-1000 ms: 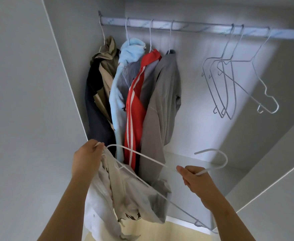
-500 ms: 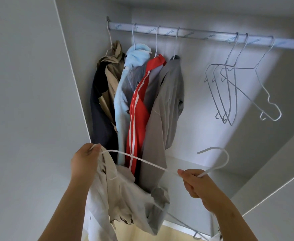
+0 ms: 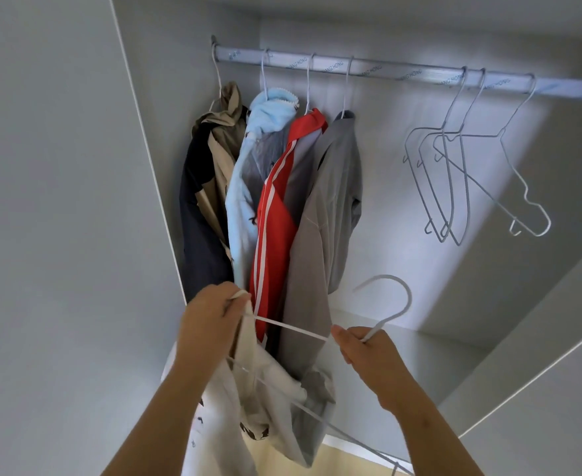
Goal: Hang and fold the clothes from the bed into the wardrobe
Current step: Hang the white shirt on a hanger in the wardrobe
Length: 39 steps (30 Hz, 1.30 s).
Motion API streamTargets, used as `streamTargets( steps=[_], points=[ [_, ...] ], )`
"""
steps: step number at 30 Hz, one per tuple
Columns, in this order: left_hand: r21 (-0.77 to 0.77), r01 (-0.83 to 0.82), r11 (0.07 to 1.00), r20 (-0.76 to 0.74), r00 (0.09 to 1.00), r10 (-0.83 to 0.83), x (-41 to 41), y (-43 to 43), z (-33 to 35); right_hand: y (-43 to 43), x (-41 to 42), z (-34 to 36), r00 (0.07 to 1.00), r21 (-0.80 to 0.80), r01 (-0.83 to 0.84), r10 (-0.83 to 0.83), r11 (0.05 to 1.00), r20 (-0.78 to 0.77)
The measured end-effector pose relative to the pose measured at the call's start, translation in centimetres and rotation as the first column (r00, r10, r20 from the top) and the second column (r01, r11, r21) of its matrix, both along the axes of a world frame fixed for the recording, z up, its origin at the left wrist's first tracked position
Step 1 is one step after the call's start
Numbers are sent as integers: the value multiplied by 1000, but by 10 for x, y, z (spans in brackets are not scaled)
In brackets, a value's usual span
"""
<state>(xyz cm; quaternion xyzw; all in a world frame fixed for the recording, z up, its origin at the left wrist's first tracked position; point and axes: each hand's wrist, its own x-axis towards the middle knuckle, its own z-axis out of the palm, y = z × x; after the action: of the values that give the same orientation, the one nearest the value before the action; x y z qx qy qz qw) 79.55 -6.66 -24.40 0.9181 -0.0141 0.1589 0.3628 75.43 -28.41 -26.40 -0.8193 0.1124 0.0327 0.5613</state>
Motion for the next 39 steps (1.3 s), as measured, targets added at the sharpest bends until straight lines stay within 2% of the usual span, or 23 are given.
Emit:
streamTargets(
  steps=[3, 5, 7, 10, 14, 18, 20, 22, 24, 26, 28, 29, 31, 34, 36, 39],
  points=[
    [-226, -1, 974, -33, 999, -6, -5, -20, 4, 14, 3, 1, 996, 7, 83, -83, 997, 12],
    [-393, -29, 919, -72, 997, 1, -3, -26, 6, 16, 6, 5, 988, 5, 152, -152, 988, 34],
    [-489, -30, 872, -92, 996, -18, 0, -25, 13, 9, 8, 13, 978, -47, 194, -189, 980, 91],
    [-455, -42, 890, -69, 998, 11, 12, -7, 25, -12, 5, 31, 962, -162, 219, -185, 962, 203],
    [-496, -97, 863, -63, 995, 75, 20, 11, 25, -20, 3, 47, 933, -208, 259, -189, 943, 306],
    [-518, 32, 855, -112, 988, -105, 11, -20, 23, 18, 6, 30, 960, -306, 162, -78, 938, 269],
    [-563, 127, 816, -120, 965, -233, 2, -40, 23, 37, 9, 16, 973, -237, 145, -95, 961, 212],
    [-595, 220, 773, -99, 935, -341, -9, -55, 25, 48, 10, 7, 970, -17, 201, -196, 980, 144],
    [-607, 290, 740, -81, 904, -420, -13, -57, 30, 48, 11, 7, 951, 155, 274, -292, 949, 102],
    [-475, 409, 779, -77, 862, -500, -11, -47, 36, 43, 13, 14, 934, 218, 306, -336, 927, 119],
    [-127, 508, 852, -12, 858, -513, -7, -36, 39, 37, 16, 25, 923, 224, 301, -342, 927, 178],
    [61, 511, 857, 81, 853, -515, -4, -32, 40, 35, 17, 31, 918, 220, 292, -337, 931, 209],
    [245, 488, 837, 175, 828, -534, 0, -27, 38, 33, 18, 42, 913, 202, 262, -310, 944, 264],
    [517, 388, 763, 88, 863, -498, 9, -26, 38, 34, 18, 50, 922, 156, 202, -241, 967, 303],
    [577, 342, 742, 138, 855, -500, 13, -27, 39, 36, 18, 55, 920, 116, 193, -221, 974, 324],
    [454, 336, 825, 236, 848, -474, 20, -29, 43, 36, 21, 66, 880, 47, 221, -220, 974, 422]
  ],
)
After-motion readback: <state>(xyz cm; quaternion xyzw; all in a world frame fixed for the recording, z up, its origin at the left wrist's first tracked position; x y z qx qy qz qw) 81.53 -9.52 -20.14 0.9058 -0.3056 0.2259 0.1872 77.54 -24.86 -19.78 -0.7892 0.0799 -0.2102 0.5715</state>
